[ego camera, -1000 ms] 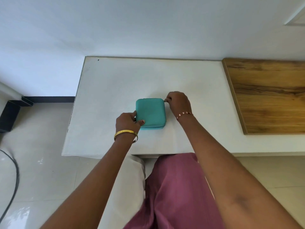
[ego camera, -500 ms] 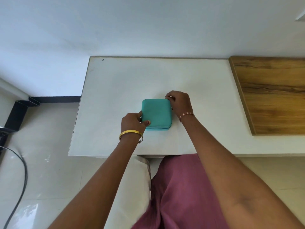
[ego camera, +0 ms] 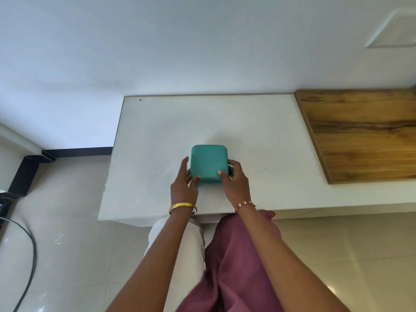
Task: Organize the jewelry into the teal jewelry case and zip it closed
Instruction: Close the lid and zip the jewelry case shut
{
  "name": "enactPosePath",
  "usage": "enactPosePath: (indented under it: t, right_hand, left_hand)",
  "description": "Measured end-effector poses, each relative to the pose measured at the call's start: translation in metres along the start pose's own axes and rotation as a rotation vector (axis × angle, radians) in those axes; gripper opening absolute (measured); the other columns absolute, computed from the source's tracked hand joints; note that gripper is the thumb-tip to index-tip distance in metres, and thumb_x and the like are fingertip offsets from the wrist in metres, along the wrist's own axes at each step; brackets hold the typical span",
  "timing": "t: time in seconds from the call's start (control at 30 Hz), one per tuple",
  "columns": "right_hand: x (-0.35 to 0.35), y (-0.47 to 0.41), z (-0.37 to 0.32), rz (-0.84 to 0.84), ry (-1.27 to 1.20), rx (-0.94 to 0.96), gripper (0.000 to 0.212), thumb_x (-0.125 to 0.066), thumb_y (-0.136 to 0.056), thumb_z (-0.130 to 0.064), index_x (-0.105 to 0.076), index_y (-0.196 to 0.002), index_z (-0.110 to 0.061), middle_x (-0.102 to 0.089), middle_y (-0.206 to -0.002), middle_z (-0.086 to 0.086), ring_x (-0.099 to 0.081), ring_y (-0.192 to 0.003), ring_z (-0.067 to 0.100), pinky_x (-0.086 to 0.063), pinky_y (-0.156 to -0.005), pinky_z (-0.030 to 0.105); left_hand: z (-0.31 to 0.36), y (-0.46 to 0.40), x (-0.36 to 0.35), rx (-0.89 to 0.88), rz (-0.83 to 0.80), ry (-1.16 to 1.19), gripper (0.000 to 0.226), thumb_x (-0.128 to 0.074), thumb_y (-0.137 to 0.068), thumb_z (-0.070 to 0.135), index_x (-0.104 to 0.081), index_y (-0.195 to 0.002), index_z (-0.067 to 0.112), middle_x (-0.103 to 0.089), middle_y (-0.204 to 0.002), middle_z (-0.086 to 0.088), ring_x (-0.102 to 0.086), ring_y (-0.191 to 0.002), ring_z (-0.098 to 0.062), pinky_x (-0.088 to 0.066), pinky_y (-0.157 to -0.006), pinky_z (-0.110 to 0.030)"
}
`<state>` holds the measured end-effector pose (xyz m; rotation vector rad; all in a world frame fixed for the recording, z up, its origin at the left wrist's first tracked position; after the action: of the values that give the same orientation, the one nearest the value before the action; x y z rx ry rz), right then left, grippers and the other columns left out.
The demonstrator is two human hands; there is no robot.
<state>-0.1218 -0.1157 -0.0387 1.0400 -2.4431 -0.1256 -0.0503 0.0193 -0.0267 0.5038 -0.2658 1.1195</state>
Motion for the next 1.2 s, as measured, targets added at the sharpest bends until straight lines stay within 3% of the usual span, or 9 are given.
enactPosePath:
  t: [0.13,0.27,0.37,0.8,1.0,1.2]
  right_hand:
    - [0.0,0.002,-0.005,-0.06,0.052,0.03,0.046,-0.053,-0.09,-0.013,-0.038,-0.133,-0.014,-0.057,-0.123,0.014,-0.055,-0.11,0.029,-0.042,-0.082,0.023]
    - [0.001,0.008,-0.009,-0.077,0.118,0.094,0.048,-0.053,-0.089,-0.009,-0.037,-0.134,-0.013,-0.046,-0.133,0.013,-0.047,-0.12,0.027,-0.043,-0.099,0.038]
    - [0.002,0.011,-0.009,-0.102,0.128,0.095,0.047,-0.054,-0.089,-0.008,-0.039,-0.133,-0.012,-0.046,-0.136,0.012,-0.046,-0.123,0.027,-0.042,-0.102,0.037]
    - [0.006,0.012,-0.008,-0.087,0.062,0.05,0.044,-0.058,-0.087,-0.008,-0.045,-0.129,-0.014,-0.053,-0.129,0.01,-0.054,-0.112,0.029,-0.046,-0.094,0.034]
    - [0.003,0.009,-0.011,-0.079,0.057,0.037,0.045,-0.059,-0.086,-0.006,-0.047,-0.128,-0.014,-0.055,-0.128,0.011,-0.053,-0.115,0.029,-0.045,-0.098,0.037]
    - [-0.012,-0.008,-0.026,-0.067,0.095,0.05,0.044,-0.059,-0.086,-0.007,-0.047,-0.128,-0.012,-0.055,-0.128,0.012,-0.054,-0.113,0.031,-0.044,-0.092,0.031]
  left_hand:
    - [-0.012,0.008,-0.005,-0.04,-0.023,-0.102,0.064,-0.056,-0.086,0.004,-0.029,-0.141,0.024,-0.059,-0.125,-0.01,-0.056,-0.114,-0.025,-0.032,-0.085,-0.01]
    - [-0.014,0.005,-0.003,-0.015,-0.031,-0.062,0.055,-0.054,-0.089,0.011,-0.035,-0.138,0.026,-0.059,-0.126,-0.009,-0.055,-0.116,-0.023,-0.031,-0.085,-0.009]
    - [-0.015,0.005,0.0,0.012,0.006,-0.038,0.05,-0.055,-0.088,0.011,-0.041,-0.135,0.023,-0.061,-0.123,-0.011,-0.057,-0.111,-0.024,-0.031,-0.081,-0.007]
    - [-0.003,0.004,0.003,0.07,0.005,-0.043,0.048,-0.059,-0.085,0.008,-0.048,-0.13,0.019,-0.063,-0.118,-0.016,-0.06,-0.11,-0.027,-0.041,-0.096,-0.027]
    - [-0.003,-0.003,0.004,0.09,-0.016,-0.041,0.047,-0.059,-0.085,0.006,-0.049,-0.129,0.019,-0.064,-0.116,-0.016,-0.06,-0.109,-0.026,-0.04,-0.092,-0.023]
    - [-0.003,-0.03,0.016,0.098,-0.012,-0.068,0.047,-0.061,-0.085,0.008,-0.05,-0.129,0.02,-0.065,-0.115,-0.015,-0.06,-0.108,-0.025,-0.039,-0.094,-0.023]
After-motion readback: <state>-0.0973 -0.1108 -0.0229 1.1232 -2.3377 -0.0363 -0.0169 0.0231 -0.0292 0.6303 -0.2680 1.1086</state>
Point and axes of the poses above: each hand's wrist, its own y-axis away from the middle knuckle, its own x-axis out of the back of the hand, z = x × y, the point moved 6 cm from there along -y, towards the middle knuckle
